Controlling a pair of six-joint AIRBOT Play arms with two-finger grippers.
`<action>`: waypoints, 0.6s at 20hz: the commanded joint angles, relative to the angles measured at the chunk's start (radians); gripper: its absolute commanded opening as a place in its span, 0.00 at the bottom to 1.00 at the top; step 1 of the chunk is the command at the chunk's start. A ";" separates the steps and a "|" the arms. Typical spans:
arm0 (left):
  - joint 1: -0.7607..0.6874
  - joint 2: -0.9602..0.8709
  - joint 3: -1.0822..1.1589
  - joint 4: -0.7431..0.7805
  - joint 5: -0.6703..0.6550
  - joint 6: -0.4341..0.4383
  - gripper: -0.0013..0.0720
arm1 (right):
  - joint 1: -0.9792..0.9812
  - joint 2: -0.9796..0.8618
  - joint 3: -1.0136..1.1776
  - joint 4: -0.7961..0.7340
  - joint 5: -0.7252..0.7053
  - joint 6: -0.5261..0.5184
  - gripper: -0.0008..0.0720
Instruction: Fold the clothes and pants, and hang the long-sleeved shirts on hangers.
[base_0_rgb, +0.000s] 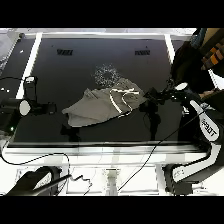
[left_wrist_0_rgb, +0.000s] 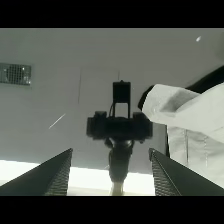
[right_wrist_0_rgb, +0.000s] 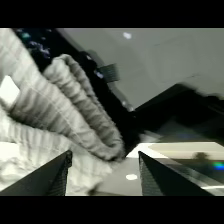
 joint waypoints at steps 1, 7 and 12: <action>0.000 -0.005 0.000 0.000 0.009 -0.001 0.77 | 0.013 -0.040 0.002 0.061 0.003 -0.029 0.69; 0.000 -0.056 -0.002 -0.112 -0.029 0.001 0.77 | 0.061 -0.027 0.003 0.153 0.010 -0.124 0.07; 0.001 -0.080 -0.102 -0.281 -0.090 0.173 0.77 | 0.059 0.074 0.023 0.149 0.045 -0.148 0.07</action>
